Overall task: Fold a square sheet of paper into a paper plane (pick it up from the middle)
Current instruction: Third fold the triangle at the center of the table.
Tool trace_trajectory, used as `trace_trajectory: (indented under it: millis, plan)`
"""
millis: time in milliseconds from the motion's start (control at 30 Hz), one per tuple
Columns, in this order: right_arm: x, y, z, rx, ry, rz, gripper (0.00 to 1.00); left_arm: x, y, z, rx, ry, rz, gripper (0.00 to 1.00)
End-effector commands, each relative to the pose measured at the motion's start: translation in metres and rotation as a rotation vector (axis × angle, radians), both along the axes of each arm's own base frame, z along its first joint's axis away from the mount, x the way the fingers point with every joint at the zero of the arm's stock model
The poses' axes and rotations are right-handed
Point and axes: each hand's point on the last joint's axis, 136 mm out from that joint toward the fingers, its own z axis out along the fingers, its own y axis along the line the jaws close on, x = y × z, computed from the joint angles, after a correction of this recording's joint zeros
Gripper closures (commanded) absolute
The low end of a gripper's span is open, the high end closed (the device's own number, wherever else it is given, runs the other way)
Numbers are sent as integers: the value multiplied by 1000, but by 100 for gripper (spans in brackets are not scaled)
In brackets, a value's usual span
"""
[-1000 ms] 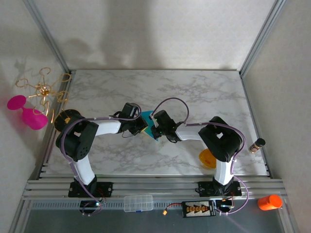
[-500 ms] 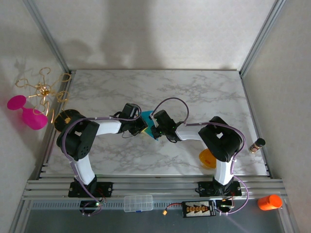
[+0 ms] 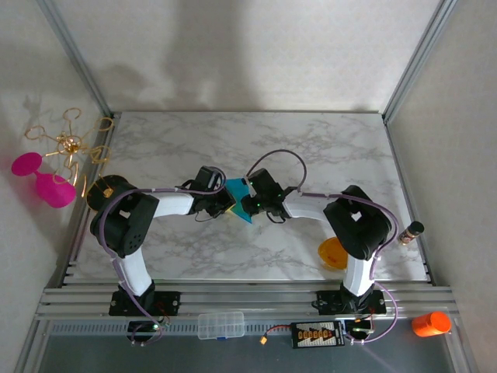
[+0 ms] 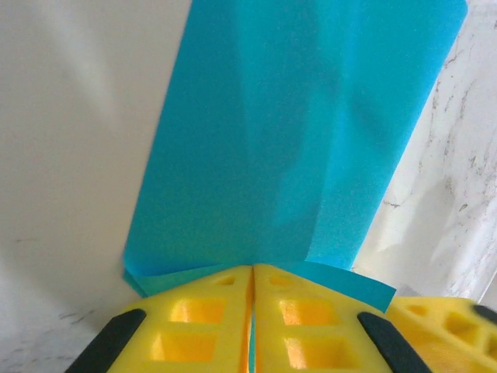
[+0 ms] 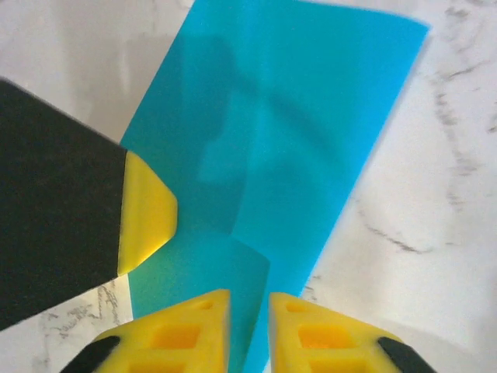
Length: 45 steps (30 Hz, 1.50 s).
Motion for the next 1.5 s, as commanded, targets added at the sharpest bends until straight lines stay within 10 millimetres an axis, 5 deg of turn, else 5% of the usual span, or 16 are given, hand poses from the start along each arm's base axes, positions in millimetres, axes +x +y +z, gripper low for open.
trace_trajectory:
  millis: [0,200,500,1467]
  plan:
    - [6,-1,32,62,10,-49,74,-21,25,-34,122,85,23,90]
    - [-8,6,42,120,60,1,73,-21,26,-34,125,87,23,90]
    - [-53,32,33,262,265,173,95,-21,27,-35,131,90,28,90]
    - [-40,20,-21,79,308,119,100,-30,29,-43,135,111,10,91]
